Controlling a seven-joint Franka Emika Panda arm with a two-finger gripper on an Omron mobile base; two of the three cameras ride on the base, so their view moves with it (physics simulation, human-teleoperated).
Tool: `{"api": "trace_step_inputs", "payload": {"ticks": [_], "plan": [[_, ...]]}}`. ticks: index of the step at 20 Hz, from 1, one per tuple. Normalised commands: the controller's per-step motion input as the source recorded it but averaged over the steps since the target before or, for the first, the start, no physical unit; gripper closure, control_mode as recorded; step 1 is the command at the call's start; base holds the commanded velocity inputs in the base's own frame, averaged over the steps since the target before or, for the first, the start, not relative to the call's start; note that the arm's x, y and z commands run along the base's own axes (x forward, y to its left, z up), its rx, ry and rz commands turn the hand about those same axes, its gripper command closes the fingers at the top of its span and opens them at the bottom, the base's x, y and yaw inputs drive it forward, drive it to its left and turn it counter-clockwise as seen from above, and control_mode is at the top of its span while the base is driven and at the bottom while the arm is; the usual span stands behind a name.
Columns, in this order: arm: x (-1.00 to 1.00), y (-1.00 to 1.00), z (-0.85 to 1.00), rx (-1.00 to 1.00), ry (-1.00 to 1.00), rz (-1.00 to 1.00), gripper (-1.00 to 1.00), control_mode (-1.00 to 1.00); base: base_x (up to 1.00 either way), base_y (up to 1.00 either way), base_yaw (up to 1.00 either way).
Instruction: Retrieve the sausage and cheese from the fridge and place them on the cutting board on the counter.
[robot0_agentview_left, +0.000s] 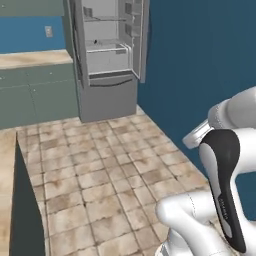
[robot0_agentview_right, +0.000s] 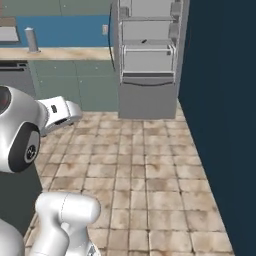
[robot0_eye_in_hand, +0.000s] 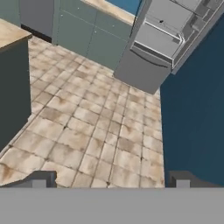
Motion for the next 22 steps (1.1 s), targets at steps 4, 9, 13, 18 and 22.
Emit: {"api": "trace_step_inputs", "payload": {"ticks": [4, 9, 13, 18, 22], "plan": [[0.0, 0.0, 0.0, 0.0, 0.0, 0.0, -1.0, 1.0, 1.0, -0.49, 0.46], [0.0, 0.0, 0.0, 0.0, 0.0, 0.0, -1.0, 1.0, 1.0, -0.87, 0.24], [0.0, 0.0, 0.0, 0.0, 0.0, 0.0, -1.0, 1.0, 1.0, -0.88, 0.01], [0.0, 0.0, 0.0, 0.0, 0.0, 0.0, -1.0, 1.0, 0.99, -0.36, -0.01], [0.0, 0.0, 0.0, 0.0, 0.0, 0.0, -1.0, 1.0, 0.67, 0.0, 0.0]]}}
